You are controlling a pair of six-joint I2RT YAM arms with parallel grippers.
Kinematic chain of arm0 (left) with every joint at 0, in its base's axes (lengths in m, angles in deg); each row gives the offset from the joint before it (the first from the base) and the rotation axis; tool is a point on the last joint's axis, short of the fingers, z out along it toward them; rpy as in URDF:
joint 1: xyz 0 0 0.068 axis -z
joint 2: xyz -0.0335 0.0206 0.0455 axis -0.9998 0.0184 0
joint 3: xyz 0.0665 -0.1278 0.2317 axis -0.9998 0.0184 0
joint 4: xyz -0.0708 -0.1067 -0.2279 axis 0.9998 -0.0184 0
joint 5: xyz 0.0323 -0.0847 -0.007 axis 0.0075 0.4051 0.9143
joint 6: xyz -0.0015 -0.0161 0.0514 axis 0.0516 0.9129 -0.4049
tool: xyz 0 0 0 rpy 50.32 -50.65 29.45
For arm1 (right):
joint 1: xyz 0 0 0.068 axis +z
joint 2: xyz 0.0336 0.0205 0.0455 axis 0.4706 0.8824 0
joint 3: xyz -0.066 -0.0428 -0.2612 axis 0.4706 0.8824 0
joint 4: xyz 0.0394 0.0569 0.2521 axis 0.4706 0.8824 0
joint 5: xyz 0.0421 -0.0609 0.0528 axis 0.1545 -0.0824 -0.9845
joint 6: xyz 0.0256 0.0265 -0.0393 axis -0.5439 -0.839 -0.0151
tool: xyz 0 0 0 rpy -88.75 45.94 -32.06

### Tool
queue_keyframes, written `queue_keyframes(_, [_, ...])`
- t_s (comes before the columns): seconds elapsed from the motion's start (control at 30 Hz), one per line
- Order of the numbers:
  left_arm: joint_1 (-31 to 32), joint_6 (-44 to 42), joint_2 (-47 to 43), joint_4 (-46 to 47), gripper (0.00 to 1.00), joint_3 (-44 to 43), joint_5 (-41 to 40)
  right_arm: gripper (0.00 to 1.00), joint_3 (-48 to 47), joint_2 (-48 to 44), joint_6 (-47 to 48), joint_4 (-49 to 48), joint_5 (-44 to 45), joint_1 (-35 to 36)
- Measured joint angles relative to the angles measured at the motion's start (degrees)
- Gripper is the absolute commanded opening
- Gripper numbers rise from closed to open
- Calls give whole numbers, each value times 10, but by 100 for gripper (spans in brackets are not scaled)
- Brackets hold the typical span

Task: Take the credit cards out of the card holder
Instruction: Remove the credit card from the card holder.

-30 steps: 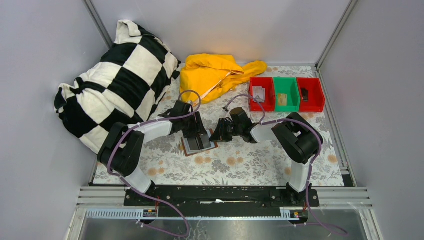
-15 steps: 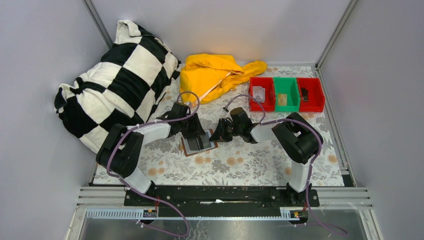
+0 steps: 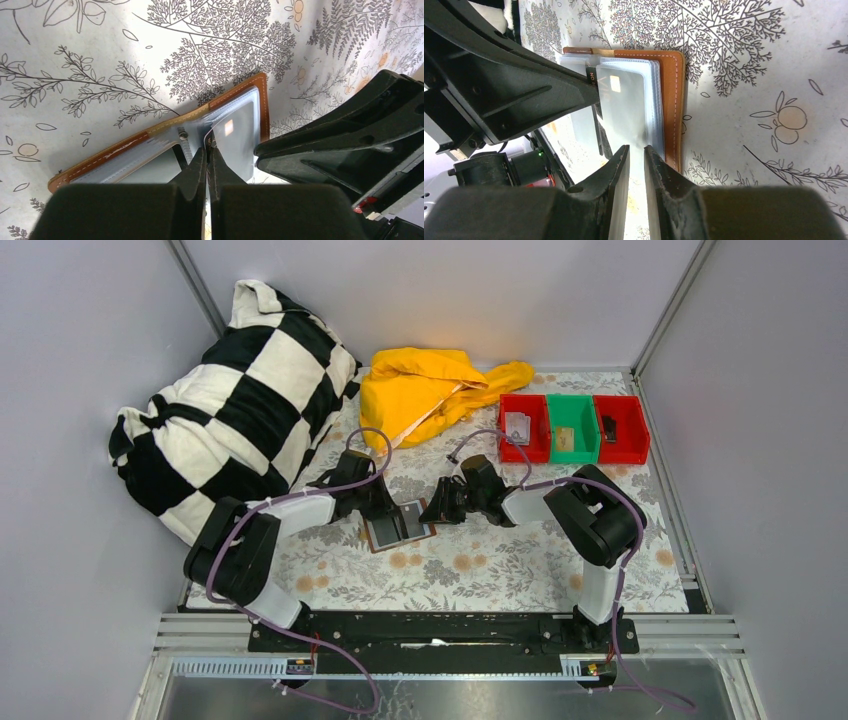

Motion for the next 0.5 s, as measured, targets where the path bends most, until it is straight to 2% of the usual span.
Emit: queue_keyframes(0.5, [0,-14,-28,-36,0,0,10,26,8,-11,-3,17,-11,-8])
